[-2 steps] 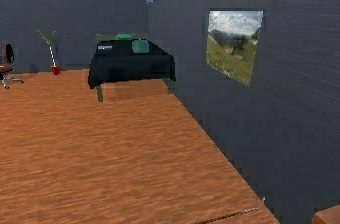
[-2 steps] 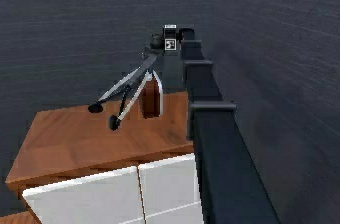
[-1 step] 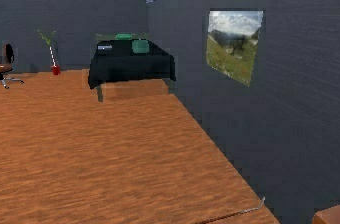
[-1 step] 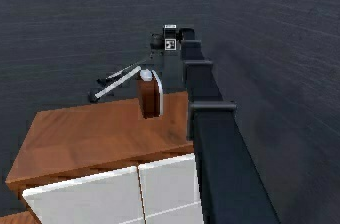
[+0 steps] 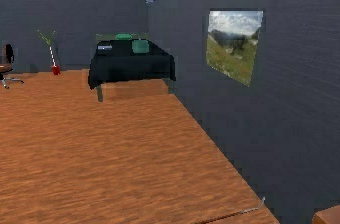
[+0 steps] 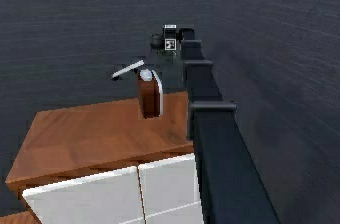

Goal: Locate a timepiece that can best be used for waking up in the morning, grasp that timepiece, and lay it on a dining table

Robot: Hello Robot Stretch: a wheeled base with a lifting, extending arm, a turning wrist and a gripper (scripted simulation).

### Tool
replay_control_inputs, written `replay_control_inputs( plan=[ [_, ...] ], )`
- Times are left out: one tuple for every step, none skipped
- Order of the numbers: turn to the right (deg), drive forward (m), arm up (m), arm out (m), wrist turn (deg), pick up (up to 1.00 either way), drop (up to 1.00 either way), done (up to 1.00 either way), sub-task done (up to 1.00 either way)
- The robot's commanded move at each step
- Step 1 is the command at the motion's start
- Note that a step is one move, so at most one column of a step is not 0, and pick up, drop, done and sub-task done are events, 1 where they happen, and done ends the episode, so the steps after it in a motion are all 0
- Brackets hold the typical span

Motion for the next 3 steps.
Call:
replay_control_inputs(
  plan=[
    [0.0,0.00,0.00,0.00,18.0,0.00,0.00,0.00,0.00],
    [0.0,0.00,-0.20,0.00,0.0,0.00,0.00,0.00,0.00],
    [0.0,0.00,0.00,0.00,0.0,1.00,0.00,0.00,0.00]
  ],
)
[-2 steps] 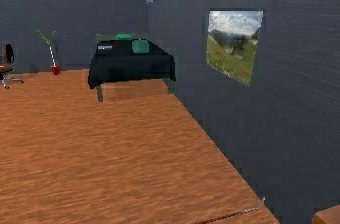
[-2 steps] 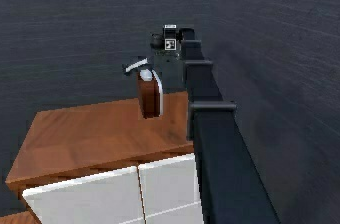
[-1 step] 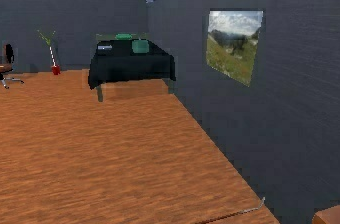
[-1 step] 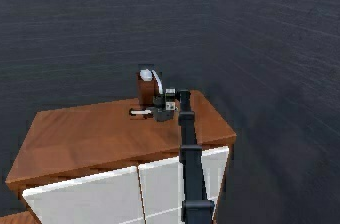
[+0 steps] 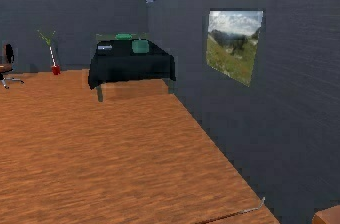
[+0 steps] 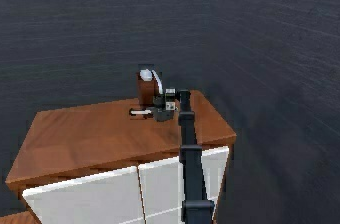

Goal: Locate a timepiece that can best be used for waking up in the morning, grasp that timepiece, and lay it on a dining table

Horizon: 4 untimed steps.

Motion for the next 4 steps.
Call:
replay_control_inputs(
  plan=[
    [0.0,0.00,0.10,0.00,0.0,0.00,0.00,0.00,0.00],
    [0.0,0.00,0.10,0.00,0.0,0.00,0.00,0.00,0.00],
    [0.0,0.00,0.00,0.00,-45.0,0.00,0.00,0.00,0.00],
    [0.0,0.00,0.00,0.00,-45.0,0.00,0.00,0.00,0.00]
  ],
)
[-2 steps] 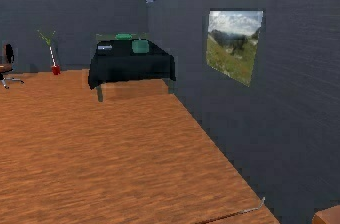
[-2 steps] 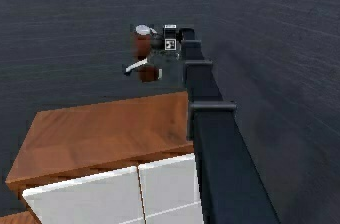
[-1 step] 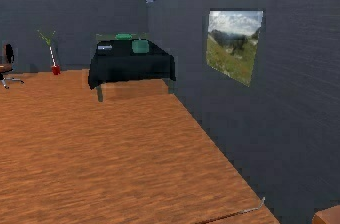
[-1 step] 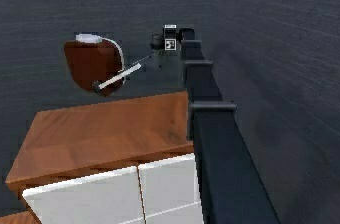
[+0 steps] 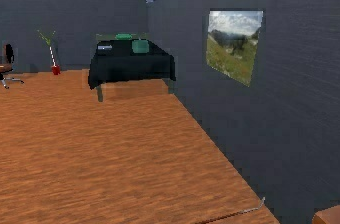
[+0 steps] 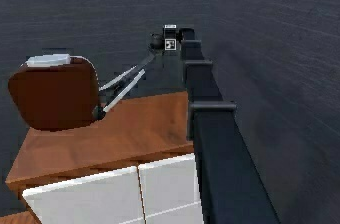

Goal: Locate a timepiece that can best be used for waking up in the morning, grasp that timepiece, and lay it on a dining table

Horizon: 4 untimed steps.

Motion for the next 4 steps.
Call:
replay_control_inputs(
  plan=[
    [0.0,0.00,0.00,0.00,-12.0,0.00,0.00,0.00,0.00],
    [0.0,0.00,0.00,-0.48,0.0,0.00,0.00,0.00,0.00],
    [-45.0,0.00,0.00,0.00,0.0,0.00,0.00,0.00,0.00],
    [-15.0,0.00,0.00,0.00,0.0,0.00,0.00,0.00,0.00]
  ],
)
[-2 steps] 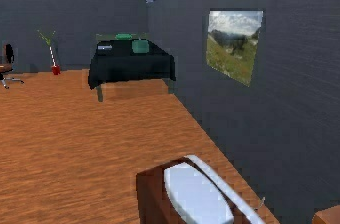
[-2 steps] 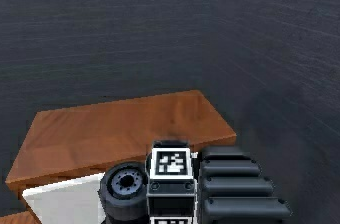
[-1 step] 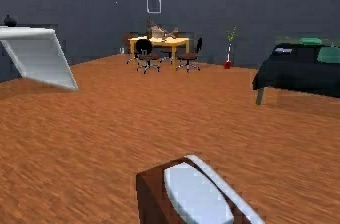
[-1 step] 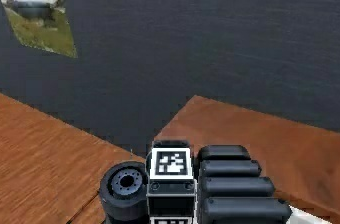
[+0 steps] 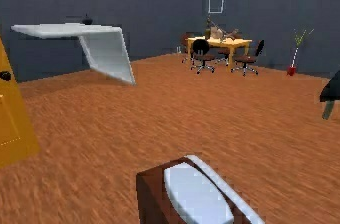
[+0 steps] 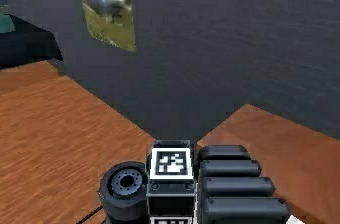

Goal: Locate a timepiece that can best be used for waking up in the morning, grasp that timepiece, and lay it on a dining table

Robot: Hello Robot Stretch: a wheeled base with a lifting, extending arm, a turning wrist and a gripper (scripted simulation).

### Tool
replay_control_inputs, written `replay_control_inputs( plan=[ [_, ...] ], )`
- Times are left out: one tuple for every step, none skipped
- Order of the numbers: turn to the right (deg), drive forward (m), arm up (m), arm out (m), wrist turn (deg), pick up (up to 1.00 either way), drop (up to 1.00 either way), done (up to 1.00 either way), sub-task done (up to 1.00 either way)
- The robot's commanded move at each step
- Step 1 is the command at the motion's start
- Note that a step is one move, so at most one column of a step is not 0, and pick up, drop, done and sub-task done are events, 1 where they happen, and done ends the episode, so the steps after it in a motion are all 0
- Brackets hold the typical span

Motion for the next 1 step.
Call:
replay_control_inputs(
  plan=[
    [0.0,0.90,0.00,0.00,0.0,0.00,0.00,0.00,0.00]
  ],
)
